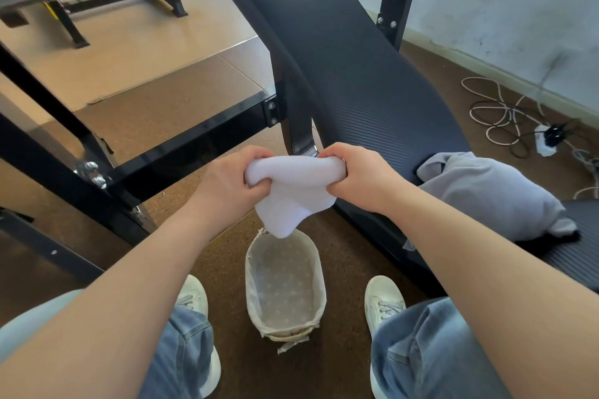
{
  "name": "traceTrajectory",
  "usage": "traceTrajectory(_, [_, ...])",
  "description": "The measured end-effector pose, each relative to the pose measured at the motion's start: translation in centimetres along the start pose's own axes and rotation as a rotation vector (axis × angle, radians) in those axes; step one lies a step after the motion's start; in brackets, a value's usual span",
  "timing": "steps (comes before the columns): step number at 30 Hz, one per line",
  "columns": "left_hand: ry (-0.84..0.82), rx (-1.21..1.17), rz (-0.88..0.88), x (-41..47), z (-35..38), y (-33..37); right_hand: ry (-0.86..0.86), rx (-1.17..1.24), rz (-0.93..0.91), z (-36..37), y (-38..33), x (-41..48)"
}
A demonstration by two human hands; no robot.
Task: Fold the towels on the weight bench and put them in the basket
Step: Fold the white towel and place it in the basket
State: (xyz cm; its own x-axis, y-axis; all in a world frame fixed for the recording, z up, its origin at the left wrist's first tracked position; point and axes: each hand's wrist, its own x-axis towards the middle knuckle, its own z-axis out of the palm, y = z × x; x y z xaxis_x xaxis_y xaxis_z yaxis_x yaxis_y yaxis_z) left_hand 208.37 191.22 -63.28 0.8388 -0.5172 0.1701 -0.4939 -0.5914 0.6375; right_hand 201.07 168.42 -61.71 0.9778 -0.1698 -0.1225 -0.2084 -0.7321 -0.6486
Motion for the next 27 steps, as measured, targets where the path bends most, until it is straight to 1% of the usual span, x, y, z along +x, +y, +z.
traceTrajectory(3, [-0.002, -0.041, -0.056, 0.2, 0.1, -0.6, 0.028, 0.109, 0.058, 0.2, -0.1, 0.2])
traceTrajectory(5, [-0.007, -0.082, -0.102, 0.4, 0.1, -0.9, 0.011, 0.245, 0.097, 0.0, -0.3, 0.4])
traceTrajectory(8, [-0.017, -0.215, -0.149, 0.5, 0.2, -0.7, -0.016, 0.434, 0.158, -0.3, -0.6, 0.5])
traceTrajectory(10, [-0.001, -0.265, -0.141, 0.4, 0.2, -0.6, -0.008, 0.550, 0.202, -0.4, -0.6, 0.6])
traceTrajectory(12, [0.046, -0.266, -0.110, 0.3, 0.1, -0.5, 0.009, 0.664, 0.239, -0.6, -0.8, 0.5])
traceTrajectory(14, [0.124, -0.218, -0.065, 0.4, 0.1, -0.6, 0.031, 0.688, 0.246, -0.7, -1.0, 0.3])
traceTrajectory(15, [0.152, -0.189, -0.051, 0.5, 0.1, -0.6, 0.042, 0.676, 0.232, -0.6, -1.1, 0.2])
traceTrajectory(17, [0.142, -0.170, -0.069, 0.7, 0.1, -0.6, 0.059, 0.612, 0.156, -0.4, -1.2, 0.0])
traceTrajectory(20, [0.068, -0.194, -0.143, 0.8, -0.1, -0.2, 0.069, 0.388, -0.008, -0.3, -1.1, -0.2])
traceTrajectory(22, [0.007, -0.193, -0.158, 0.5, -0.5, 0.4, 0.027, 0.272, -0.048, -0.4, -0.8, -0.4])
traceTrajectory(24, [-0.043, -0.143, -0.158, 0.2, -0.8, 1.0, 0.007, 0.138, -0.078, -0.4, -0.4, -0.4])
traceTrajectory(27, [-0.082, -0.037, -0.152, 0.0, -0.7, 1.2, 0.059, -0.069, -0.144, 0.2, 0.0, -0.1])
